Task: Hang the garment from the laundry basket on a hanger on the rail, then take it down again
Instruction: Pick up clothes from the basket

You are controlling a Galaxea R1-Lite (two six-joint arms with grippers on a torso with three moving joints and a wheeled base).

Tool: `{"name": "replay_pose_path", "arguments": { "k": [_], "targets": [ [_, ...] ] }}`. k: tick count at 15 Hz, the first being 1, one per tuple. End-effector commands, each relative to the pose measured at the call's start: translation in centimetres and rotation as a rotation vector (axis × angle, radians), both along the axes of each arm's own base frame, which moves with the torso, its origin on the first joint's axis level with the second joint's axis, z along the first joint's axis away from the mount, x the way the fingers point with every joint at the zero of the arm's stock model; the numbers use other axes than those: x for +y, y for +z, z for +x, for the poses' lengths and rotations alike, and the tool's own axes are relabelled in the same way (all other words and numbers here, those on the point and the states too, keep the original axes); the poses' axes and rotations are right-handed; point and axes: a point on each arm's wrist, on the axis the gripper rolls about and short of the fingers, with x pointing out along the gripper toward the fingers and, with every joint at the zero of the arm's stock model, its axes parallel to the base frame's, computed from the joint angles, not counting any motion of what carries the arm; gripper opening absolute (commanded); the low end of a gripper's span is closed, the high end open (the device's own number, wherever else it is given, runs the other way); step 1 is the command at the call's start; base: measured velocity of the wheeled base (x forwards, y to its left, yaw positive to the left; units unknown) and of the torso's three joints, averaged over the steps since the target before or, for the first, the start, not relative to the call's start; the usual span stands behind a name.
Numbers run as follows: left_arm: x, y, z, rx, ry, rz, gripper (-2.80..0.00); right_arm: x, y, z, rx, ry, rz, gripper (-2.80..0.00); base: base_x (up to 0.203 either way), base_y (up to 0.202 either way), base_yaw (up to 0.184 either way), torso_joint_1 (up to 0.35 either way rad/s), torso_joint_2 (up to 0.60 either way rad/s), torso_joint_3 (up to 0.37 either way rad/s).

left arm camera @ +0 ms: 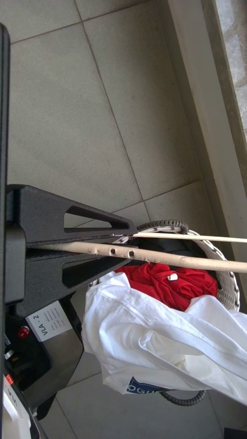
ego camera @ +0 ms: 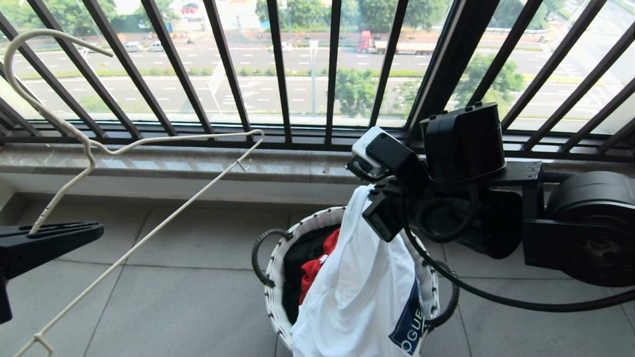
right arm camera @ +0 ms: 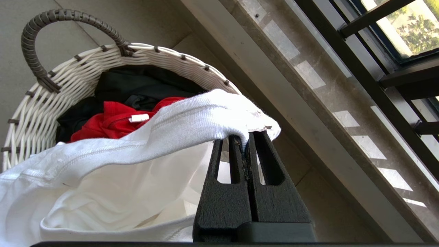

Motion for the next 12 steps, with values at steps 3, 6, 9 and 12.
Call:
{"name": "replay_pose_path", "arguments": {
  "k": [3, 6, 9, 12],
  "targets": [
    [-0.01, 0.02, 0.09, 0.002, -0.001, 0.001, -2.80, 0.09, -0.21, 0.08, 0.003, -0.001, -0.005, -2.80, 0.000, 0.000, 0.000, 0.001, 0.00, 0.097],
    [0.00, 0.02, 0.00, -0.001, -0.001, 0.002, -2.80, 0.31, -0.30, 0.32, -0.008, -0.001, 0.005, -2.80, 0.000, 0.000, 0.000, 0.003, 0.00, 0.198],
    [0.02, 0.04, -0.20, -0.008, 0.000, 0.003, -2.80, 0.56, -0.68, 0.60, -0.017, -0.001, 0.012, -2.80, 0.000, 0.000, 0.000, 0.002, 0.01, 0.192],
    [0.02, 0.03, -0.28, -0.011, -0.001, 0.006, -2.80, 0.59, -0.70, 0.62, -0.018, 0.000, 0.011, -2.80, 0.000, 0.000, 0.000, 0.001, 0.00, 0.207]
  ]
}}
